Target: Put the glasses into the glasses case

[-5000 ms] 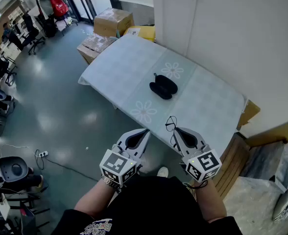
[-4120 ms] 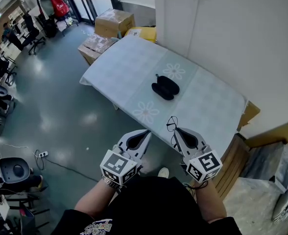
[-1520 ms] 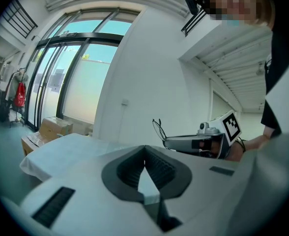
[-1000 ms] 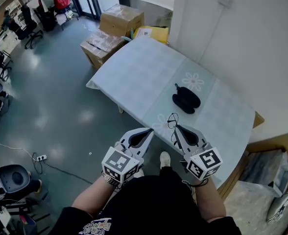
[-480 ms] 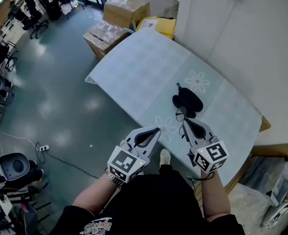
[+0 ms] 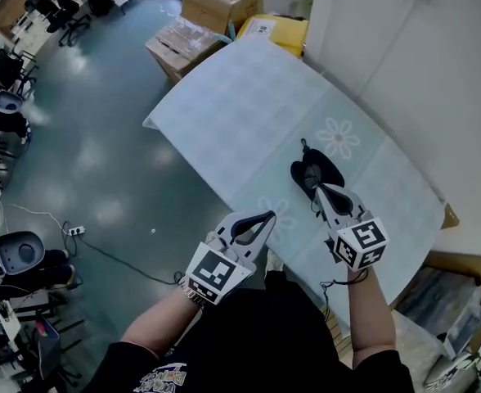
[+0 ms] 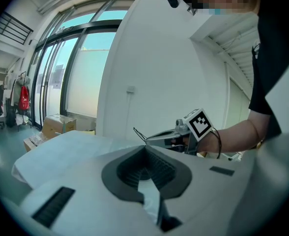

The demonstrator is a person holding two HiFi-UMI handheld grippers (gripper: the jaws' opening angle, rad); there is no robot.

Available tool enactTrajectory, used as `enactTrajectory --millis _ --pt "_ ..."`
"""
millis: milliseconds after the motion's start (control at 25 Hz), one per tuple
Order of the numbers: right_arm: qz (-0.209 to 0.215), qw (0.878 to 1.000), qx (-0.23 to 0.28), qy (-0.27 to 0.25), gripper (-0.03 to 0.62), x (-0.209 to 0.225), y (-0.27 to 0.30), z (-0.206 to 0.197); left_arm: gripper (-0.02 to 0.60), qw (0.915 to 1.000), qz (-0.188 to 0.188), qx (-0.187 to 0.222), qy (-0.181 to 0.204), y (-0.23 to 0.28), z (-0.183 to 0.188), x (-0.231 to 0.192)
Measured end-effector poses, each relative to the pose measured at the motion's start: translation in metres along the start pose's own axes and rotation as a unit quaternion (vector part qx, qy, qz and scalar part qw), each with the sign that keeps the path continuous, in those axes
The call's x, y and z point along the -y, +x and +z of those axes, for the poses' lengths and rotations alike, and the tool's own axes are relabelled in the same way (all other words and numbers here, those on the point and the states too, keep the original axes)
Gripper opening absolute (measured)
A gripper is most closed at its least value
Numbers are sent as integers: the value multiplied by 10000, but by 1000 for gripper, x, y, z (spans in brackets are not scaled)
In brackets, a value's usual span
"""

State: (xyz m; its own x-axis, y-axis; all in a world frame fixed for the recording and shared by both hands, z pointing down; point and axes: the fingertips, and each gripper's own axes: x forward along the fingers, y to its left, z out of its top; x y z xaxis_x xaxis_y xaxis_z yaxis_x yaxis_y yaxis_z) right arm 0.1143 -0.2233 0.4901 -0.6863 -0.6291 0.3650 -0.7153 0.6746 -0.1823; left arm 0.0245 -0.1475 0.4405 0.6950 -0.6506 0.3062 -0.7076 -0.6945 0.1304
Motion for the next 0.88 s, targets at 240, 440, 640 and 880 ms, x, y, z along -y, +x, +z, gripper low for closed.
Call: enactTrajectory --millis 240,440,640,880 --pt "95 9989 -401 -227 26 35 21 -18 28 9999 57 -147 -53 15 -8 1" --pt "215 9946 -878 -516 26 54 38 -43 28 9995 195 -193 -142 19 -13 -2" --pt "273 9869 -1435 -687 26 72 57 -72 28 9987 368 -237 -250 20 -18 -8" --pt "277 9747 -2051 -838 26 79 77 -108 28 9973 557 -300 -371 13 -26 -16"
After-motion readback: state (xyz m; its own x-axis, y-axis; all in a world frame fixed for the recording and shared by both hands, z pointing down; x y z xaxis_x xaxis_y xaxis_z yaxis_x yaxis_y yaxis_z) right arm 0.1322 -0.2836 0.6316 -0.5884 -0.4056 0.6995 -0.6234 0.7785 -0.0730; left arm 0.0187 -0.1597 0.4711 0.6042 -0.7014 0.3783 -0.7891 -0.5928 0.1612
